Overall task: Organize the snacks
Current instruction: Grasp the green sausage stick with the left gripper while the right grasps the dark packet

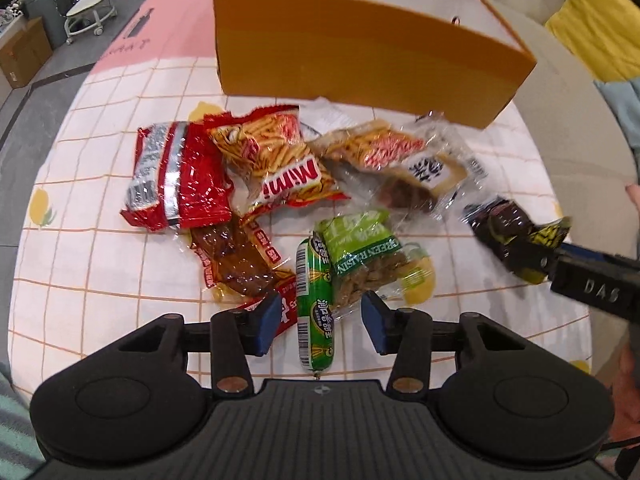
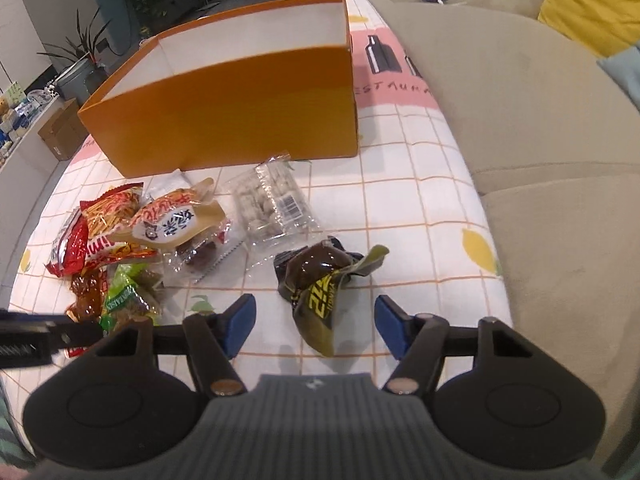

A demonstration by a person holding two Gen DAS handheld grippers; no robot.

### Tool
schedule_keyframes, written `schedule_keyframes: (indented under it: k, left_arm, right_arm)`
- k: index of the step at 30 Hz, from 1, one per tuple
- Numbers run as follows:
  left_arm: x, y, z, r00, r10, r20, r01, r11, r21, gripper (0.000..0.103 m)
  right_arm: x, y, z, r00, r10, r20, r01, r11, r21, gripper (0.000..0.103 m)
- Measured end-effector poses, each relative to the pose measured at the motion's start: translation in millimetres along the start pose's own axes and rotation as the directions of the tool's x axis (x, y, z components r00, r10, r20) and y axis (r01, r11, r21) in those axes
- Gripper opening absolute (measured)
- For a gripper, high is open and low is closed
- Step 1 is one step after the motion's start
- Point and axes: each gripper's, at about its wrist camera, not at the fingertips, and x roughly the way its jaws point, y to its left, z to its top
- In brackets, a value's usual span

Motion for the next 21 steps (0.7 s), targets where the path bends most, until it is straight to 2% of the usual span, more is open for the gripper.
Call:
schedule_keyframes:
  k: [3,7,10,14,16,18,21]
  left_arm:
    - [8.7,-1.6,0.4,1.0,0.009,-0.015,-0.009,1.0,0.013,0.046]
    - [17.9,-3.6,0.2,0.999,0.014,-0.03,-0.013,0.999,0.03,0.045]
    - [24.0,-5.2,0.6,0.999,-0.003,-0.038,0.005,0.999,0.034,0.044]
    - [26.8,-7.2,2.7,1.0,-0.009,-0.027,0.01,0.999,0.041,0.043]
    - [27.3,-7.5,2.1,1.0,-0.013,-0.026,0.014,0.999,0.04,0.04]
    - [27.5,-6.7,2.5,1.0,-0.02,-0.023,0.021,0.999,0.039,0.032]
    - [27.5,-4.4,3.1,0.999,-0.03,-0.029,0.03,0.999,0.019,0.028]
  right_arm:
    - [8.7,0.5,2.5,1.0,0.003,-0.006,-0.003,1.0,0.003,0.064]
    - [19.2,-2.0,5.0,1.0,-0.003,-0.016,0.003,1.0,0.017,0.064]
    - [25.4,-3.0,6.8,1.0,-0.01,-0.023,0.01,1.0,0.019,0.055]
    - [30.9,-3.2,6.4,1.0,0.0,-0.028,0.0,1.0,0.016,0.037]
    - [32.0,-2.7,5.6,0.999,-0.001,-0.032,0.002,1.0,0.012,0.033]
    - [33.0,-2.3,4.0,0.999,-0.006,-0.038,0.006,1.0,0.003,0.024]
    - [32.0,-2.4,1.8,0.999,-0.003,-0.036,0.003,1.0,0.001,0.02]
